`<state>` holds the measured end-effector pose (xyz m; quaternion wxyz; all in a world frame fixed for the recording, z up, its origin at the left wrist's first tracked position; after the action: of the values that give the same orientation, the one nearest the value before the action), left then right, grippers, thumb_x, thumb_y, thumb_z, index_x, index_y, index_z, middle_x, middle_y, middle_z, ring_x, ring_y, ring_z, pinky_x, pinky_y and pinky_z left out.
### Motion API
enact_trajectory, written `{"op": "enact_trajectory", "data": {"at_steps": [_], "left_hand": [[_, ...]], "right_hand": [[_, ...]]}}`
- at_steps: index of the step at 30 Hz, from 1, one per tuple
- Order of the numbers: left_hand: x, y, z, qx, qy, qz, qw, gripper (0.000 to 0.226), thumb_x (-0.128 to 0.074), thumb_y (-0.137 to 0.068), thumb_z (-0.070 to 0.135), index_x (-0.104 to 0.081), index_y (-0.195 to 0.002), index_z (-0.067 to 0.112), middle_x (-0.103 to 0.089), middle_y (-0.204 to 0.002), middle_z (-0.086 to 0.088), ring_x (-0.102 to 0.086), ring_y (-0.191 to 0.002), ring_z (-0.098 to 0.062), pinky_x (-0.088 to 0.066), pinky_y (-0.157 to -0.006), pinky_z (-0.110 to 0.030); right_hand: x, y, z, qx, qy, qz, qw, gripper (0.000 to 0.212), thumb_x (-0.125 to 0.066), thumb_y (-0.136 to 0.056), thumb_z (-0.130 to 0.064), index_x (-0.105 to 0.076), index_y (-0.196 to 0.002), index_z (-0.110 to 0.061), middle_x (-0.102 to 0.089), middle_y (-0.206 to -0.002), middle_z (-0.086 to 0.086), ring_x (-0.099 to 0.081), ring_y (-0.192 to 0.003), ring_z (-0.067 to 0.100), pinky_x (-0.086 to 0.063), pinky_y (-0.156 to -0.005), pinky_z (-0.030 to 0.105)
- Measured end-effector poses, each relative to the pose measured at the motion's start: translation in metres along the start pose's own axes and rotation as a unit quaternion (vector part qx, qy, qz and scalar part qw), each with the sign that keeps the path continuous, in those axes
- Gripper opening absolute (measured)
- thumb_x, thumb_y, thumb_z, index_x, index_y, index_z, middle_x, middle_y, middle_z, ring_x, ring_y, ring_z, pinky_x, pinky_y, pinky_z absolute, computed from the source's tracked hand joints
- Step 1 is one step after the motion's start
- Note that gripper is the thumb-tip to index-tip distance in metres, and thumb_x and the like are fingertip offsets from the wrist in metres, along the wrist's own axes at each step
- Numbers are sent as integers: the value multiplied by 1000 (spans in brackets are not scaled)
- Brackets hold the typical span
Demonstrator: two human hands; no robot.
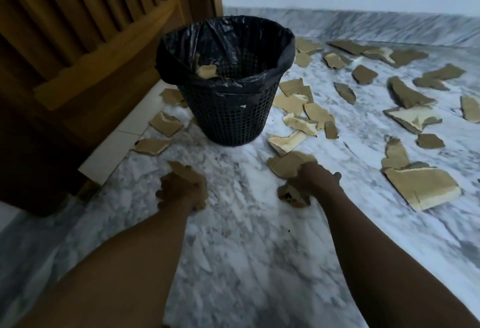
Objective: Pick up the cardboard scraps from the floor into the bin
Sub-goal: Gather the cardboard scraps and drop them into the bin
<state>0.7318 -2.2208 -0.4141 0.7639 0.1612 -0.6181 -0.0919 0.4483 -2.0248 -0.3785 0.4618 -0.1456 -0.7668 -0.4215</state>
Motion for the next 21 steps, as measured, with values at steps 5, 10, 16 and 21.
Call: {"op": "enact_trajectory", "data": {"at_steps": [5,10,16,21], "left_hand": [[-12,4,48,-55,-47,-78,994,85,-72,-79,50,-33,-148,17,-32,-148,-12,-32,-132,-36,-36,-103,-46],[-26,32,93,-182,-62,-104,976,72,-63,-85,47,-38,-144,15,-47,-140,-10,-43,-129,-33,-34,-103,-44],[-34,59,104,-289,5,-73,955,72,-63,-88,27,-25,-147,13,-40,-141,-16,-48,-124,-37,-43,-94,-40],[-35,74,127,-289,123,-119,942,79,-68,-83,28,-25,-147,11,-43,-142,-14,-47,-126,-33,-44,-91,-34]], "right_hand": [[7,10,11,6,-23,14,1000,48,-47,-98,-42,-47,-140,-20,-49,-140,7,-44,-130,30,-32,-98,46],[10,-14,6,25,-16,34,999,53,-44,-87,-56,-54,-128,-25,-33,-149,9,-24,-137,33,-27,-108,61],[-2,-37,-3,58,12,10,998,52,-72,-78,-48,-61,-119,-18,-35,-145,11,-20,-139,34,-33,-104,57],[-4,-32,-2,11,-36,53,998,62,-79,-72,-42,-52,-125,-25,-40,-120,6,-40,-119,34,-35,-91,49]]}}
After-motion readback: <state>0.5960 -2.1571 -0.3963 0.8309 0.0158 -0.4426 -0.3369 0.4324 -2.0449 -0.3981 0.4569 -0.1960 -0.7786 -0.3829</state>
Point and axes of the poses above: each hand's wrist, its own y-axis away from the middle knuckle, its own x-axis out of the back of the hand, z = x × y, the point moved 6 cm from there along -y, towards the middle knuckle
